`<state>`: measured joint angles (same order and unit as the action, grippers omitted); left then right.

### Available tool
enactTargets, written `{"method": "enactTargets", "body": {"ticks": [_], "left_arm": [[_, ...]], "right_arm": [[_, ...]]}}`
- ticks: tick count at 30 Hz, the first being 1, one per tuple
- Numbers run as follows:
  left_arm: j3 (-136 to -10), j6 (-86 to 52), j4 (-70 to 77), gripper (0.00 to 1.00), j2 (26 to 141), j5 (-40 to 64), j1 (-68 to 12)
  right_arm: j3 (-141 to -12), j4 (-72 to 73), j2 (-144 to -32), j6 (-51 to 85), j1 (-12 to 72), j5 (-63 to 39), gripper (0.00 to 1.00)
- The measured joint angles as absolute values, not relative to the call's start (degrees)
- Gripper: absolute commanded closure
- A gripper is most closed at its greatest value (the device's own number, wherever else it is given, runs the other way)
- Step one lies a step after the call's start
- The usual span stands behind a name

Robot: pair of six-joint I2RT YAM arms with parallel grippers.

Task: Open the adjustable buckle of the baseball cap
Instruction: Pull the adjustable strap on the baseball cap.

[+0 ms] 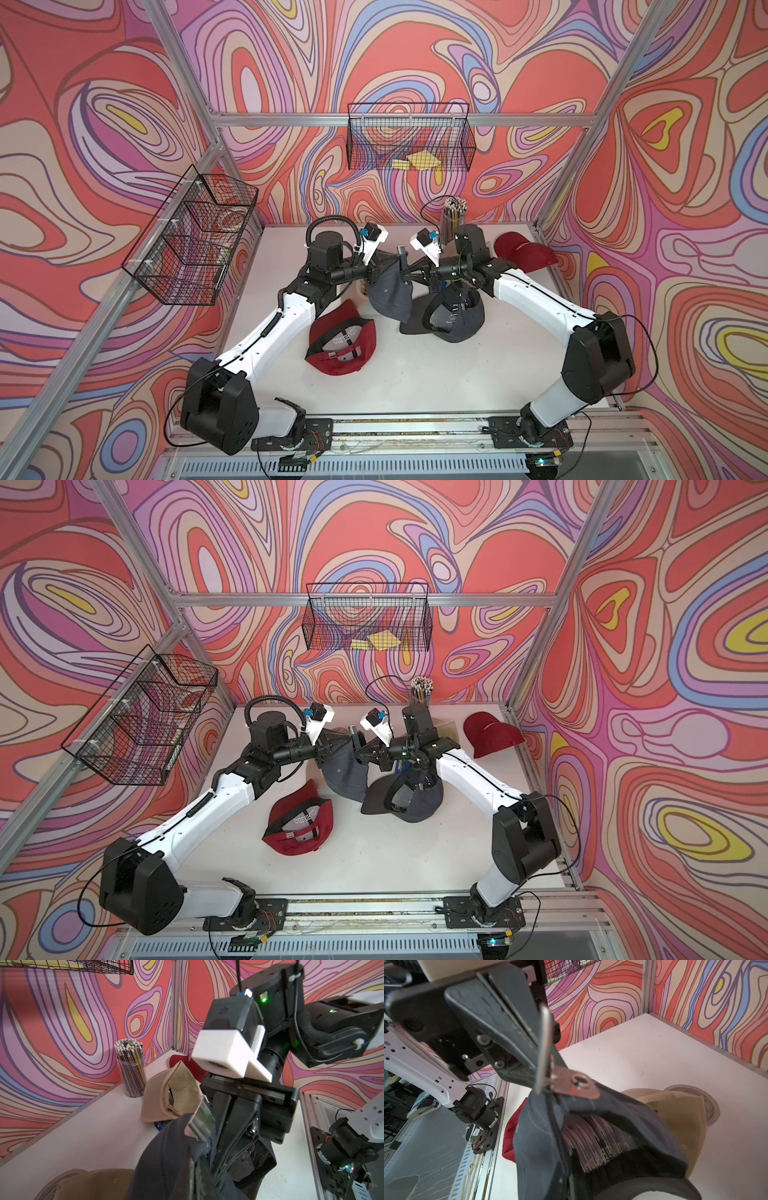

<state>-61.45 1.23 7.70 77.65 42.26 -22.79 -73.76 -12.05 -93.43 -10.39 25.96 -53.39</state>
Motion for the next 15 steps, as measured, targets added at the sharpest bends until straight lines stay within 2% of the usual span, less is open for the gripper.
{"method": "enactTargets", "body": {"ticks": [7,8,9,12,14,15], "left_arm": [[-60.6,-4.2,11.8,1.0,77.6,43.0,-20.2],[-60.6,-5.3,12.6,1.0,77.6,43.1,-19.5],[-60.6,-6.0,13.2,1.0,77.6,43.2,-18.9],[-60.6,-7.6,14.3,1.0,77.5,43.3,-17.8],[-60.6,-8.2,14.4,1.0,77.2,43.3,-17.4],[-60.6,-8.5,14.4,1.0,76.9,43.1,-17.2]], "right_arm": [[-73.8,-14.6,-94.4,-10.8,26.0,-53.4,1.0],[-73.7,-14.8,-94.4,-10.8,26.0,-53.4,0.96],[-73.6,-14.7,-94.4,-10.7,26.0,-53.4,0.75],[-72.2,-13.9,-93.8,-9.1,26.0,-51.8,0.26],[-70.7,-12.9,-92.5,-7.1,26.0,-48.9,0.02],[-69.8,-12.5,-91.5,-6.0,25.9,-47.4,0.02]]}}
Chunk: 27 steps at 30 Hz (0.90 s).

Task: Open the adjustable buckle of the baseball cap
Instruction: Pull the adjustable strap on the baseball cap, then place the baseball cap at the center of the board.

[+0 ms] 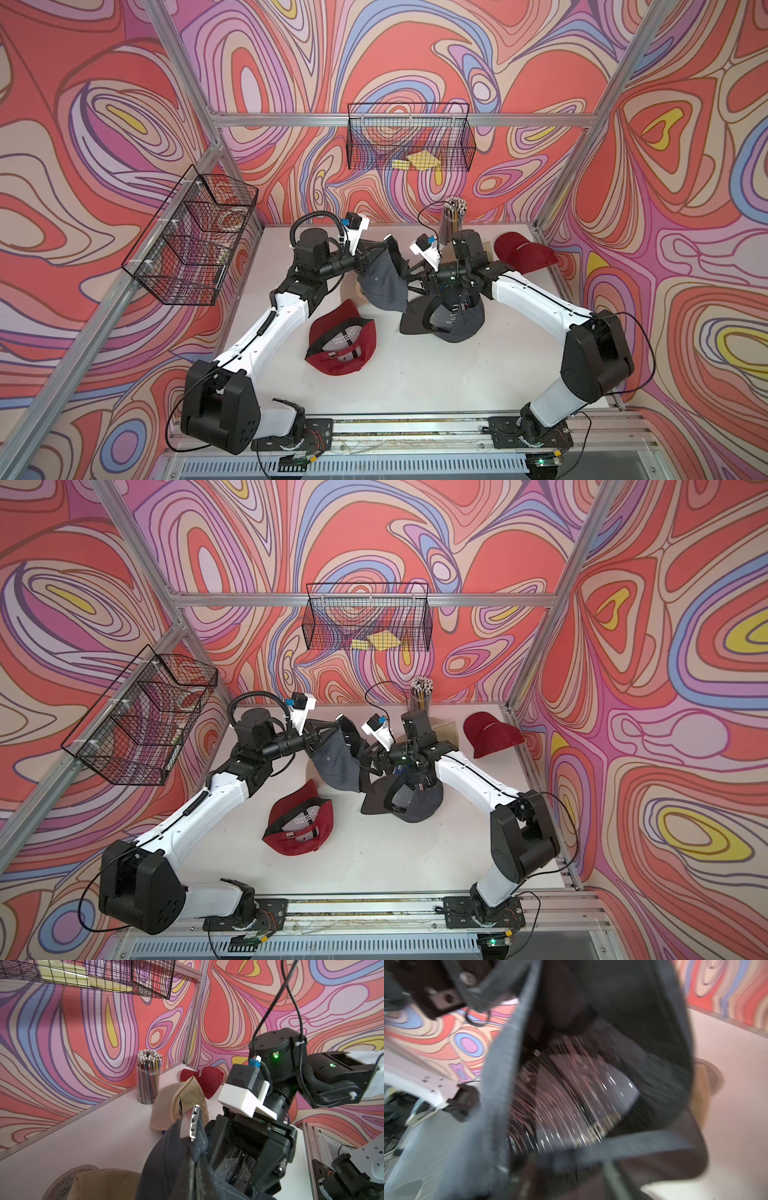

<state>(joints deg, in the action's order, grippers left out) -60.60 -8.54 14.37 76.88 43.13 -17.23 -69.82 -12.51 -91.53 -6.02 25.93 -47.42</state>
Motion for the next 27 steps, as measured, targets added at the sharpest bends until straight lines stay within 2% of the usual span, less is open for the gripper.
{"method": "enactTargets", "body": {"ticks": [11,20,27], "left_arm": [[-63.0,-9.1,9.6,1.0,70.6,37.1,-12.4],[-68.0,-3.6,2.5,1.0,66.0,29.9,-4.3],[-70.2,0.2,-1.5,1.0,72.1,26.7,0.8]], "right_arm": [[-64.0,-7.2,-81.0,4.1,26.0,-31.6,0.02],[-60.3,-6.3,-84.6,4.8,26.0,-29.4,0.03],[-58.7,-4.0,-84.8,5.3,26.0,-30.0,0.06]]}}
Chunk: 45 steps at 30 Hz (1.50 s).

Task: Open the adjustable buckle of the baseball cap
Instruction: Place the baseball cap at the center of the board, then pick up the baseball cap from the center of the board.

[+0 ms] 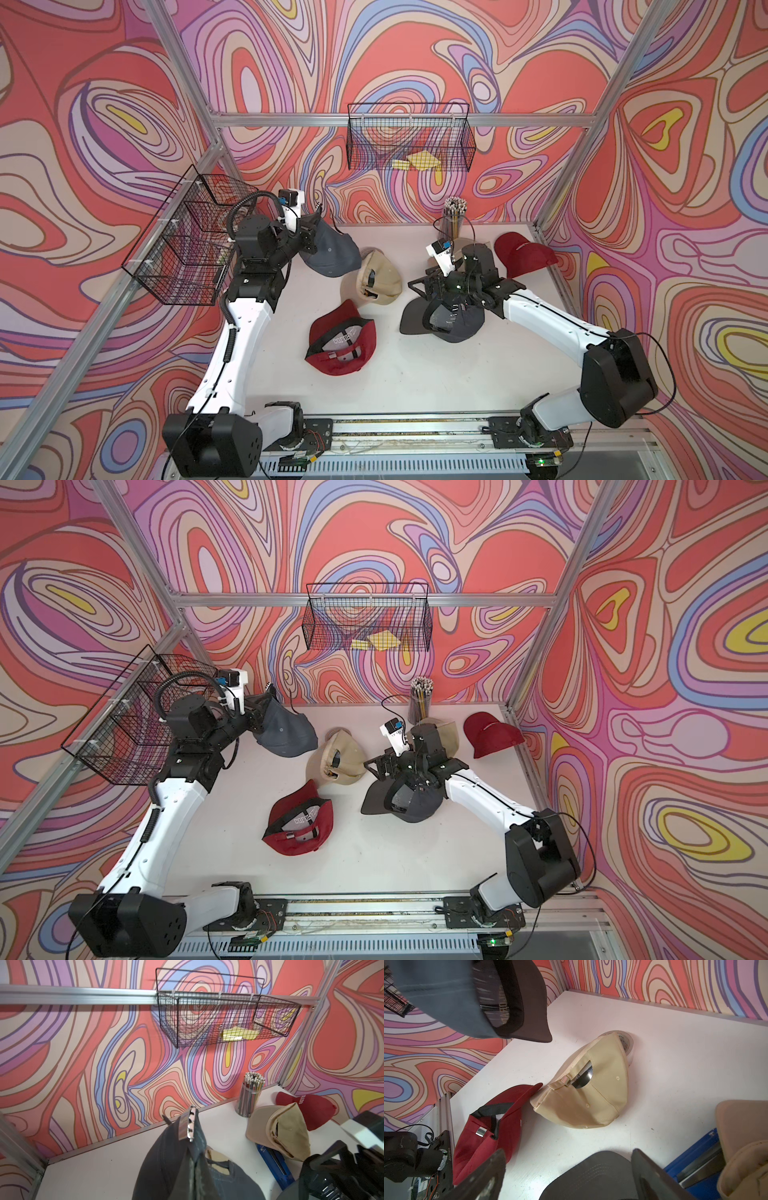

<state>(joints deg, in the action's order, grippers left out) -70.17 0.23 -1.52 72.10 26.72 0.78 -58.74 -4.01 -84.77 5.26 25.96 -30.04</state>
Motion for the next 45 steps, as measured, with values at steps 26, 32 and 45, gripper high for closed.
{"method": "enactTargets", "body": {"ticks": [26,32,45], "left_arm": [[-68.0,-2.8,1.9,0.47,88.4,28.5,8.4],[-67.4,-1.3,-2.6,0.44,86.2,24.2,-1.1],[-75.6,1.5,-16.8,0.41,95.2,23.0,-15.2]], "right_arm": [[-55.6,0.1,-85.3,6.3,26.0,-32.0,0.06],[-54.8,1.0,-86.1,8.0,26.0,-29.4,0.06],[-54.3,1.5,-89.0,8.2,26.0,-27.2,0.09]]}}
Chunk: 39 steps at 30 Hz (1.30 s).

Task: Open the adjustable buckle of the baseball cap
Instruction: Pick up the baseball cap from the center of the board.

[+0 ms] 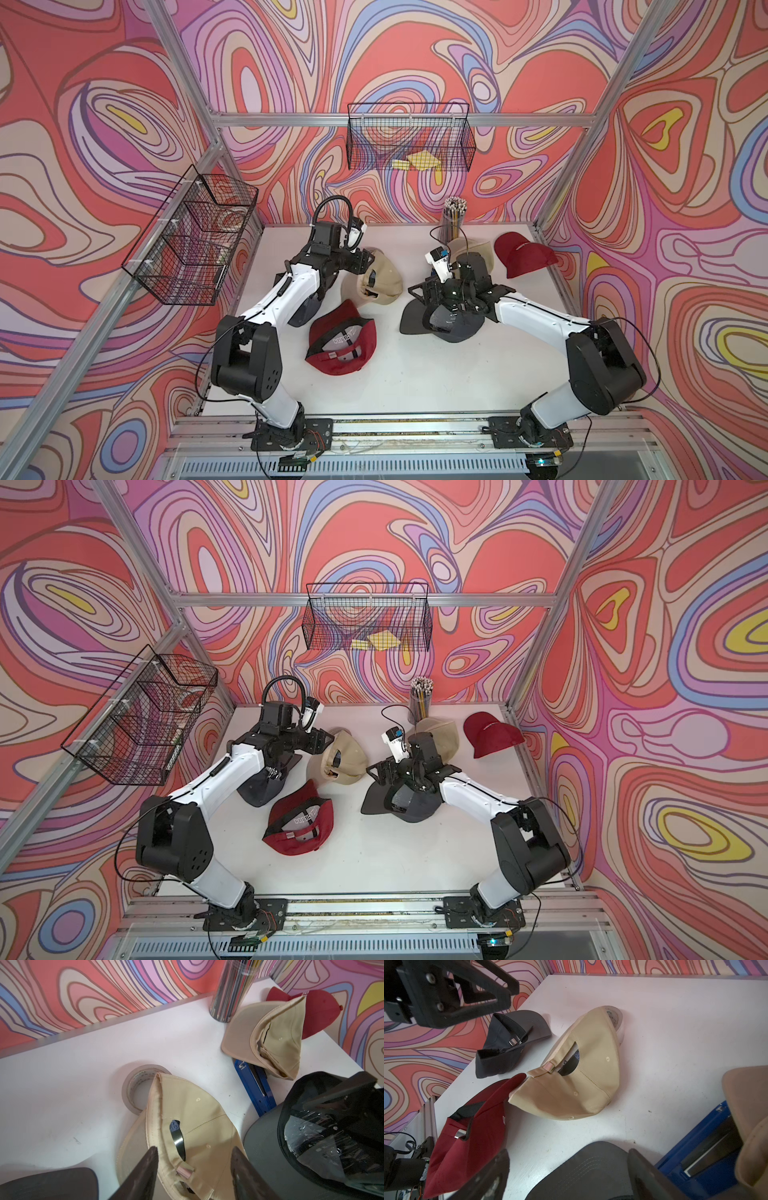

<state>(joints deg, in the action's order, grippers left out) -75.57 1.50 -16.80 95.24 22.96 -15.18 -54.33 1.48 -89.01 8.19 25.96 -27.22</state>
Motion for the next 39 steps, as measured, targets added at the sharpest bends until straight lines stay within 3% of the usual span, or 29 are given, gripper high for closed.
{"method": "enactTargets", "body": {"ticks": [13,29,39], "left_arm": [[-93.0,15.7,-29.3,0.22,108.9,20.8,-15.7],[-112.9,31.2,-38.8,0.24,128.1,22.3,-13.0],[-113.8,35.4,-43.8,0.31,130.5,27.3,-12.8]], "right_arm": [[-54.3,0.5,-89.0,6.9,26.0,-28.5,0.06],[-54.3,0.3,-89.0,5.2,26.0,-31.8,0.06],[-54.3,-0.7,-89.0,4.5,26.0,-32.0,0.06]]}}
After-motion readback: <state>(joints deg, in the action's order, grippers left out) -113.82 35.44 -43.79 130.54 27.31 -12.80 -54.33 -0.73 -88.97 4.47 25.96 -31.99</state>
